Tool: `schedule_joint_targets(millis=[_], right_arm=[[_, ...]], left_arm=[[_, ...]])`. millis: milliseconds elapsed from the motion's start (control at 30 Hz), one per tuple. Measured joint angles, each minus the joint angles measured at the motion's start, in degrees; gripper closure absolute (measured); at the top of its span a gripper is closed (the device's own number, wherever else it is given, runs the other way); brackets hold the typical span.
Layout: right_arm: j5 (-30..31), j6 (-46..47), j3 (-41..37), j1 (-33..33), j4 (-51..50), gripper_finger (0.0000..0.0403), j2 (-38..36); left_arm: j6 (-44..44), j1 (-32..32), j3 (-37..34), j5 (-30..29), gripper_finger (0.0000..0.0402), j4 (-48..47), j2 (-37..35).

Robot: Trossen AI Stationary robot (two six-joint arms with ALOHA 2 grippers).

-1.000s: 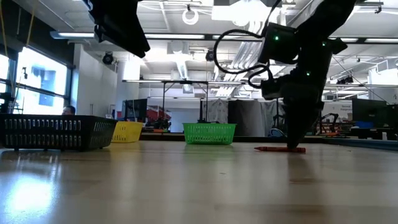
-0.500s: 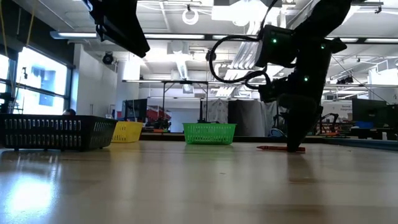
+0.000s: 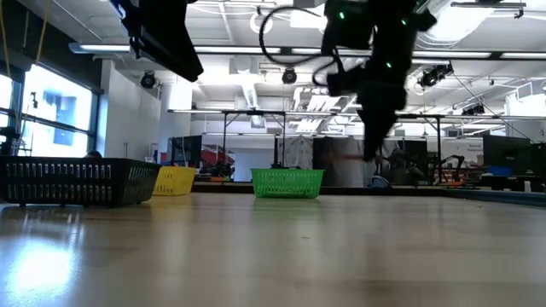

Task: Sort crayons
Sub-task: Put the orange crayon into the black bin

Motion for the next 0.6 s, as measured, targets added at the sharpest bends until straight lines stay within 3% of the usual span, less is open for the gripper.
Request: schedule_joint_targets(millis=[167,333,433,600], right_arm=[[5.42,-5.23,4.82,-2.65,-1.71,0.0401,-4.81],[5.39,-6.48,2.27,-7.43,3.30,0.0401,-13.50],[-0.18,-7.35,-4.33,-10.06,14.55,0.0401,-18.43],[-15.19,-6.07,-18.32,-11.70,43.07,0.0401,-22.95]], left_arm=[[-0.59,0.00,-1.84,-2.92,0.0269,-1.02,0.03],[-2.57,0.00,-5.37,-7.43,0.0269,0.79,0.00],[0.23,0.01,-9.31,-9.52,0.0269,11.03,0.00],[12.81,2.02,-17.65,-6.84,0.0269,39.78,0.04]])
